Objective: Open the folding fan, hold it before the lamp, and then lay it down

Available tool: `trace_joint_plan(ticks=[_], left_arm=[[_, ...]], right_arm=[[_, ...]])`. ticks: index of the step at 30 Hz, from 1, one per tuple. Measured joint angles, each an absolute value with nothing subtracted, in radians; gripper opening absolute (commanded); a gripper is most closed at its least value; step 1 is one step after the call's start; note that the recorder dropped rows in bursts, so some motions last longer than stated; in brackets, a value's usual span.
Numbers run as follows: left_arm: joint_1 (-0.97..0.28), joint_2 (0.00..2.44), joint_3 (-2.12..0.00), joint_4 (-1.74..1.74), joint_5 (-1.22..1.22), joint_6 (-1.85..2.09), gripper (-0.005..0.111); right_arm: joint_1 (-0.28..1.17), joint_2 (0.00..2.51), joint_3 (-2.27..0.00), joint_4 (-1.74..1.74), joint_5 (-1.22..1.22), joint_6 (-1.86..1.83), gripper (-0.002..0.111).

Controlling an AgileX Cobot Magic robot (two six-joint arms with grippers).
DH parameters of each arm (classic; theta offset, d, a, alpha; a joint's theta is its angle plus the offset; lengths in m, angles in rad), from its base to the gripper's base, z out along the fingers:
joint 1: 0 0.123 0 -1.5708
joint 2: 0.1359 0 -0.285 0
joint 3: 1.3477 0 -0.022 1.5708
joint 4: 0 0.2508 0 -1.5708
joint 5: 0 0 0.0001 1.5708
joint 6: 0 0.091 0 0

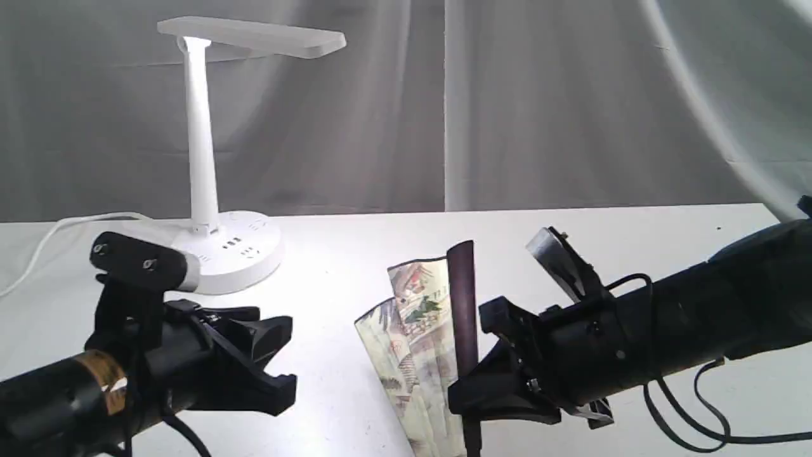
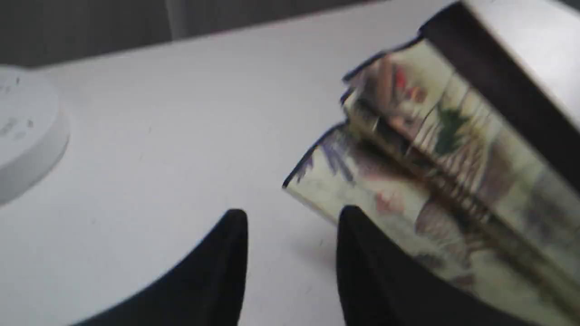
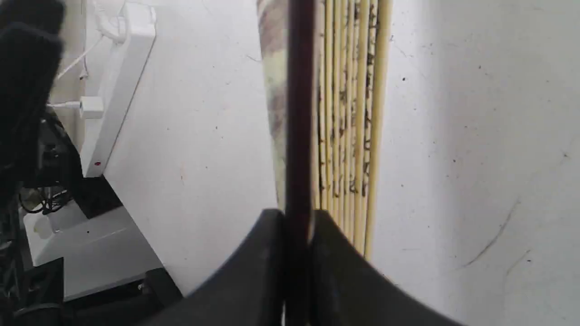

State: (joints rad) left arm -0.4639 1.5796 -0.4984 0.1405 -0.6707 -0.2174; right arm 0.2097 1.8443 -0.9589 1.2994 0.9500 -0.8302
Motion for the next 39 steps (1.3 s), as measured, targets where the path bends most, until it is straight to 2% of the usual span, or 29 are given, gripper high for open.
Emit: trace_joint_plan(ticks=[4,9,17,23,32,39], left_arm=[[-0.464,1.580,-0.432,0.140,-0.856,-0.249,0.032],[-0.464,1.580,-0.418,0.140,-0.786,-0.409,0.033],[-0.464,1.585,-0.418,0.139,-0.769,-0.678,0.063],[-0.464,1.687,-0.451,0.164,-0.820,-0.885,0.063],[-0.437,1.913,-0.456,0.174,-1.175,-1.251,0.063],[-0.418,2.030,-0.501,0.216,-1.196,-1.447,0.063]], right_arm=[[0.210,1.844,-0.959,1.299,0.950,-0.844,0.000],[0.210,1.844,-0.959,1.305,0.950,-0.877,0.000],[0.210,1.844,-0.959,1.308,0.952,-0.894,0.000],[0.210,1.844,-0.959,1.312,0.993,-0.905,0.000],[0.210,1.844,-0.959,1.406,1.093,-0.952,0.000],[0.210,1.844,-0.959,1.408,1.120,-0.954,0.000]])
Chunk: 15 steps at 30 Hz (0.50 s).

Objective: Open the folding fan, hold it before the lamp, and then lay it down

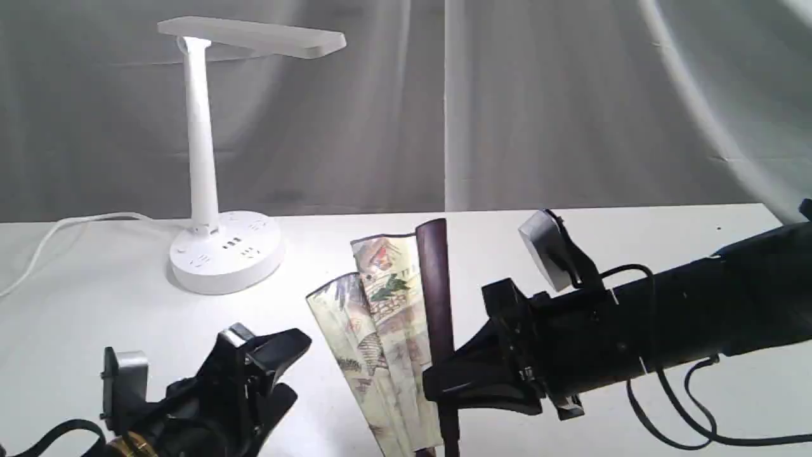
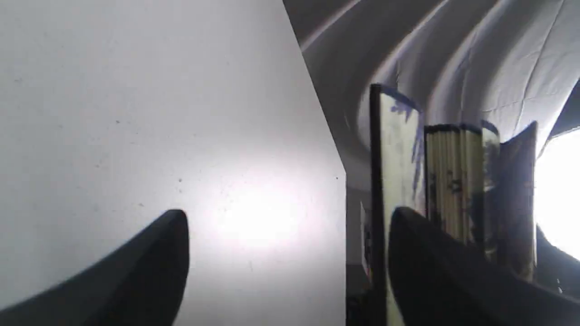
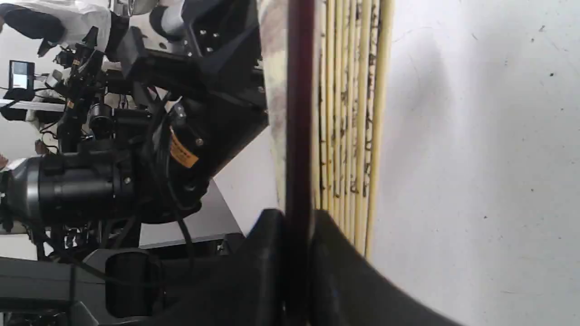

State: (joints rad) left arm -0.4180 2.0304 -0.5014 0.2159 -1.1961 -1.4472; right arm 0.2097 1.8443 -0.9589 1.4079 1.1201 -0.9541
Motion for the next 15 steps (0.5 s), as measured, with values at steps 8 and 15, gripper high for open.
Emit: trace_joint_plan(ticks=[8,15], left_arm=[[-0.418,2.046,-0.636,0.344,-1.210,-1.478,0.063],[-0.418,2.046,-0.653,0.347,-1.211,-1.480,0.040]], right_arm=[[0.210,1.844,-0.959,1.408,1.130,-0.954,0.000],[0.210,1.844,-0.959,1.408,1.130,-0.954,0.000]])
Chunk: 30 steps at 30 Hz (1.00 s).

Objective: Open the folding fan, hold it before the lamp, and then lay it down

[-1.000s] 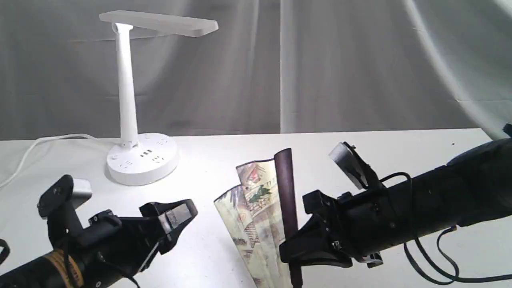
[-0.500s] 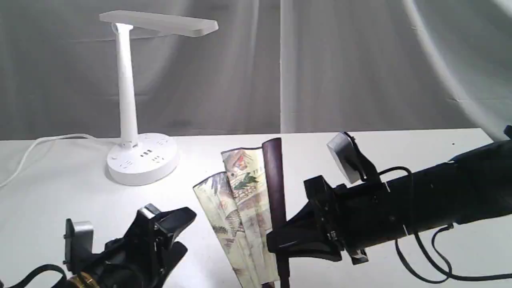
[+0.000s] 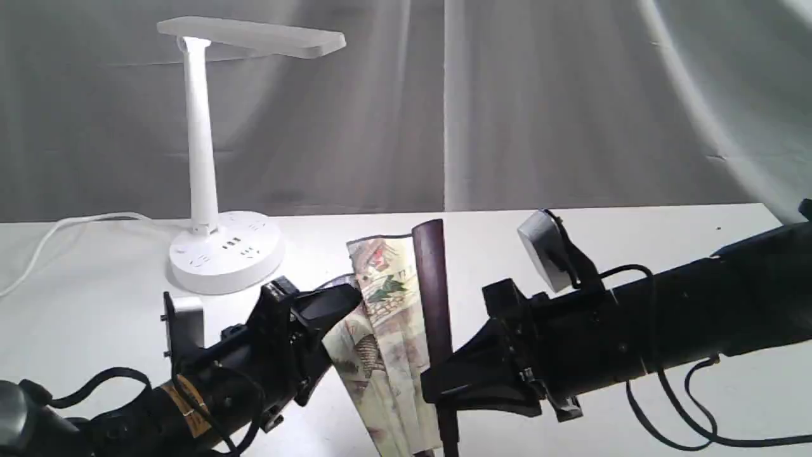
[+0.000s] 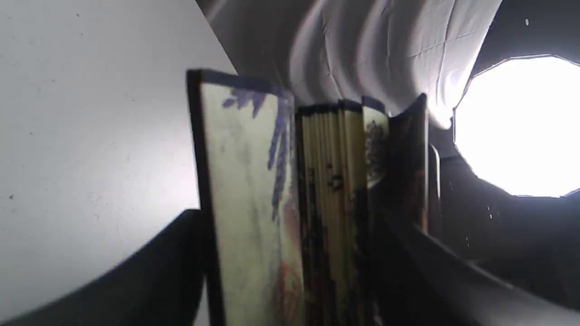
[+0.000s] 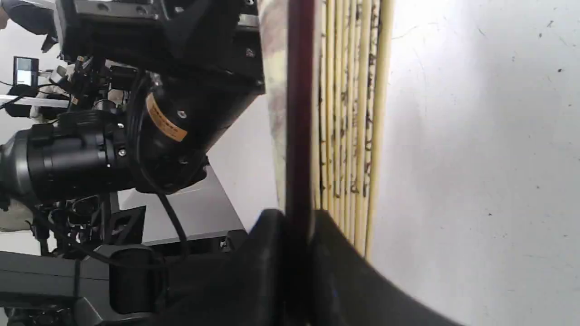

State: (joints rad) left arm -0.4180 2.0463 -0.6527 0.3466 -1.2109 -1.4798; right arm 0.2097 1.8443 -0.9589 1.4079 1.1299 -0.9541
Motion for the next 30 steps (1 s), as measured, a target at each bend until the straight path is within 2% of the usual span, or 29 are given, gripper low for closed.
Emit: trace_joint_plan(ticks=[7,12,14,19,22,26,30], left_arm=[[-0.418,2.046,-0.653,0.347,-1.213,-1.482,0.000],[-0.418,2.046,-0.657,0.344,-1.237,-1.509,0.000],[-0.418,2.046,-0.657,0.346,-1.237,-1.536,0.000],[-0.418,2.046,-0.657,0.342,-1.232,-1.586,0.000],[-0.416,2.046,-0.657,0.337,-1.225,-1.604,0.000],[-0.414,2.046,-0.657,0.335,-1.221,-1.609,0.000],[-0.414,2.046,-0.664,0.345,-1.215,-1.613,0.000]], right_arm=[[0.210,1.844,-0.959,1.408,1.131,-0.954,0.000],[0.210,1.844,-0.951,1.409,1.124,-0.954,0.002],[0.210,1.844,-0.951,1.412,1.120,-0.954,0.009],[0.210,1.844,-0.951,1.458,1.118,-0.954,0.042],[0.210,1.853,-0.951,1.510,1.111,-0.954,0.052],[0.210,1.876,-0.951,1.616,1.064,-0.962,0.053],[0.210,1.913,-0.951,1.711,1.040,-1.005,0.049]])
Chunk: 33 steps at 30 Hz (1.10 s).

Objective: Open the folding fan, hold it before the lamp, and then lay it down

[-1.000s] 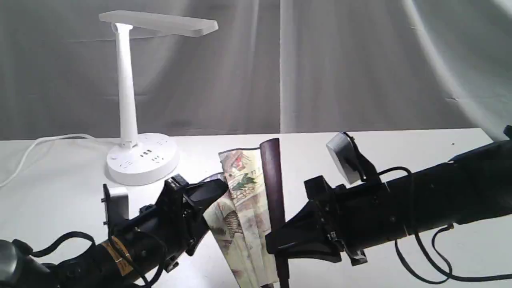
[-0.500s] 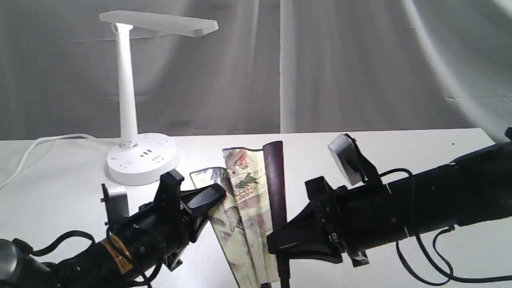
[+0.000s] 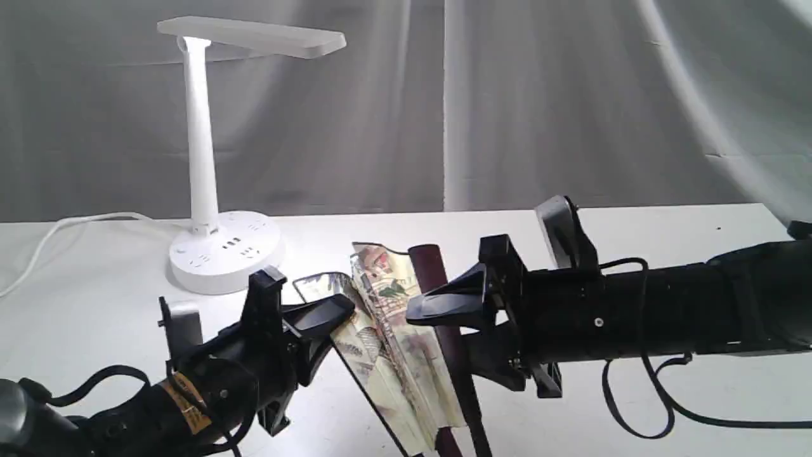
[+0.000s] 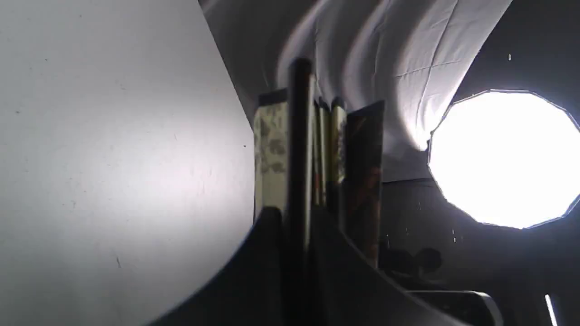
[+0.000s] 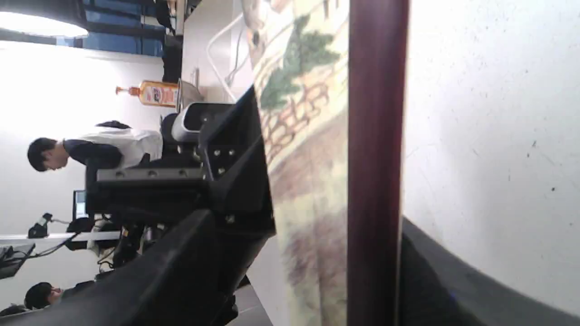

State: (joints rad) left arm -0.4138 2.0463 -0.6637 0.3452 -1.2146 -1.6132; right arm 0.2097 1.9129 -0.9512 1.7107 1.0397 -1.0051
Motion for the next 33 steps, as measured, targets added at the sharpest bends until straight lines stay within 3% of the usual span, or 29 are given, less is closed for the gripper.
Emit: trace_joint_plan(ticks=[17,26,29,33], left_arm=[[-0.412,2.046,-0.717,0.367,-1.208,-1.658,0.000],[-0.367,2.046,-0.719,0.371,-1.208,-1.658,0.000],[-0.367,2.046,-0.719,0.371,-1.208,-1.658,0.000],[-0.367,2.046,-0.719,0.371,-1.208,-1.658,0.000]], right_arm=[[0.190,2.019,-1.137,1.738,1.047,-1.018,0.046],[0.144,2.019,-1.137,1.742,1.055,-0.960,0.024],[0.144,2.019,-1.137,1.742,1.059,-0.958,0.027],[0.144,2.020,-1.137,1.739,1.061,-0.958,0.043]])
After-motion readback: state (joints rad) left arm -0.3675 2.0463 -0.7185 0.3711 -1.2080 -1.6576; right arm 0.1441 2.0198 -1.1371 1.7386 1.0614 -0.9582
